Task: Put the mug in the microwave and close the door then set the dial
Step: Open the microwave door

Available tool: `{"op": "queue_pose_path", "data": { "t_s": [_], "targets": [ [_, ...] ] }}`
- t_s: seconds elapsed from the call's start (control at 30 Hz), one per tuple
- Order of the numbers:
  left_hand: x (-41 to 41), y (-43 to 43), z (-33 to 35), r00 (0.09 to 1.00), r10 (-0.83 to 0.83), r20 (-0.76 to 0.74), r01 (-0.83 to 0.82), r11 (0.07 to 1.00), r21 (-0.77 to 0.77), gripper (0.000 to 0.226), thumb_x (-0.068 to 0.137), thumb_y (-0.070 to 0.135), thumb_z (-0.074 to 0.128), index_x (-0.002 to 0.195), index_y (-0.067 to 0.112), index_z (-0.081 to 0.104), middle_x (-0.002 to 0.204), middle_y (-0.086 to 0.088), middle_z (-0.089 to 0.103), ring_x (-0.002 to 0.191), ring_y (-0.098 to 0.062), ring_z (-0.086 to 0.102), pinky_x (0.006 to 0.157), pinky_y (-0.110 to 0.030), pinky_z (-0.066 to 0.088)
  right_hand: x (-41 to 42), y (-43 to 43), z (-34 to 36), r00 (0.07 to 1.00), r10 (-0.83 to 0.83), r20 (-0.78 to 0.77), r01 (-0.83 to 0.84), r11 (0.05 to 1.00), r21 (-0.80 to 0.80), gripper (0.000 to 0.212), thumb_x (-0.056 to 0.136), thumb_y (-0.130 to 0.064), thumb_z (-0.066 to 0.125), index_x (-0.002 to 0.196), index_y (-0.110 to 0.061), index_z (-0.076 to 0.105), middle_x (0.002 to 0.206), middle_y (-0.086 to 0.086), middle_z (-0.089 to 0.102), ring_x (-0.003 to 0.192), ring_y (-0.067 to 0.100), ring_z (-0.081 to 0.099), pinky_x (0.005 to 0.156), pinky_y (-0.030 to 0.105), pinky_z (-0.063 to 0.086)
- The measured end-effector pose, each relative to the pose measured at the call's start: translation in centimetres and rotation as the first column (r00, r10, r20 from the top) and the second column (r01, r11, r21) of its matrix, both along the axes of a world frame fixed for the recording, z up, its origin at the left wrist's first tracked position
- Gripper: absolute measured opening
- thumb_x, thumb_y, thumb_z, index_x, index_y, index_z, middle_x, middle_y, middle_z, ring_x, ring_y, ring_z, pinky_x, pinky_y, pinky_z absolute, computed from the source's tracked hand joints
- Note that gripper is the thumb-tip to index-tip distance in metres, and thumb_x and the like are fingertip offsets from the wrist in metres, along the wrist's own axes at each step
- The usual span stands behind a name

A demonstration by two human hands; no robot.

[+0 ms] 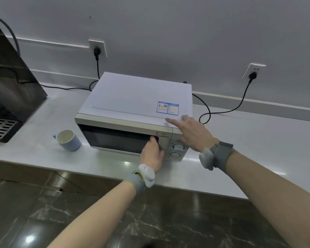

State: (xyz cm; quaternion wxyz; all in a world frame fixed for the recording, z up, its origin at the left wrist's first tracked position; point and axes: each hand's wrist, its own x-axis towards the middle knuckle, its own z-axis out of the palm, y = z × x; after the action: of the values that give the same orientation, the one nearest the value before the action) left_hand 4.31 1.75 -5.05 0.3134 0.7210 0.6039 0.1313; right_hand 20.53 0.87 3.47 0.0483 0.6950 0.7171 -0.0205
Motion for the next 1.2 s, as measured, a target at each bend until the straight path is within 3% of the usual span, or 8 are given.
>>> {"op": "queue_pose_path", "data": {
  "t_s": [0.17,0.4,0.7,0.8,1.0,1.2],
  "targets": [
    [0.1,0.3,-2.1,0.999,-0.033,-0.033,0.032,0.998,-0.046,0.037,0.100,0.038,0.057,0.110,0.002,0.060,0.105,-0.020,0.070,0.098,-0.042,0.067,0.087,-0.048,0.056,-0.5,0.6,-0.5,0.999,0.018,0.047,-0.019,0.999,0.025,0.072,0.096,-0.010,0.056,0.155,-0.043,0.032,0.118,0.012,0.051,0.101,0.030,0.056,0.085,0.039,0.055],
    [0.0,1.5,-3.6,0.994,-0.096,-0.059,0.091,0.992,-0.082,0.034,0.103,0.030,0.050,0.123,0.008,0.066,0.117,-0.022,0.068,0.109,-0.045,0.063,0.095,-0.050,0.054,-0.5,0.8,-0.9,0.999,0.008,0.047,-0.009,1.000,0.027,0.072,0.097,-0.011,0.058,0.157,-0.041,0.031,0.120,0.014,0.051,0.103,0.031,0.055,0.087,0.039,0.055],
    [-0.5,2.4,-4.4,0.993,-0.113,-0.028,0.110,0.989,-0.099,0.044,0.100,0.046,0.055,0.122,0.010,0.067,0.113,-0.025,0.064,0.107,-0.049,0.060,0.092,-0.050,0.054,-0.8,1.0,-1.4,0.999,-0.004,0.054,0.004,1.000,-0.002,0.075,0.097,-0.005,0.055,0.158,-0.040,0.027,0.114,0.015,0.049,0.093,0.032,0.052,0.075,0.038,0.051],
    [-0.5,2.6,-4.3,0.994,-0.105,-0.022,0.103,0.991,-0.091,0.045,0.099,0.046,0.057,0.120,0.008,0.067,0.111,-0.026,0.065,0.105,-0.050,0.060,0.087,-0.046,0.052,-0.7,1.2,-1.2,0.998,-0.002,0.068,0.003,1.000,-0.016,0.075,0.098,-0.008,0.055,0.159,-0.039,0.025,0.114,0.015,0.049,0.089,0.030,0.048,0.074,0.037,0.048],
    [-0.7,2.8,-4.4,0.993,-0.118,-0.016,0.117,0.990,-0.081,0.045,0.097,0.046,0.059,0.116,0.007,0.071,0.109,-0.026,0.066,0.103,-0.049,0.062,0.090,-0.046,0.056,-0.9,1.3,-1.1,0.996,0.008,0.091,-0.005,0.999,-0.034,0.076,0.099,-0.006,0.054,0.161,-0.038,0.024,0.114,0.016,0.050,0.096,0.033,0.056,0.082,0.041,0.055],
    [-0.9,3.1,-4.3,0.985,-0.170,-0.025,0.168,0.984,-0.064,0.037,0.098,0.040,0.059,0.113,0.009,0.072,0.106,-0.023,0.068,0.100,-0.046,0.063,0.090,-0.046,0.056,-1.3,1.1,-0.9,0.995,-0.004,0.098,0.007,1.000,-0.026,0.077,0.098,-0.001,0.049,0.161,-0.037,0.023,0.115,0.016,0.049,0.087,0.030,0.046,0.074,0.038,0.050]
  ]
}}
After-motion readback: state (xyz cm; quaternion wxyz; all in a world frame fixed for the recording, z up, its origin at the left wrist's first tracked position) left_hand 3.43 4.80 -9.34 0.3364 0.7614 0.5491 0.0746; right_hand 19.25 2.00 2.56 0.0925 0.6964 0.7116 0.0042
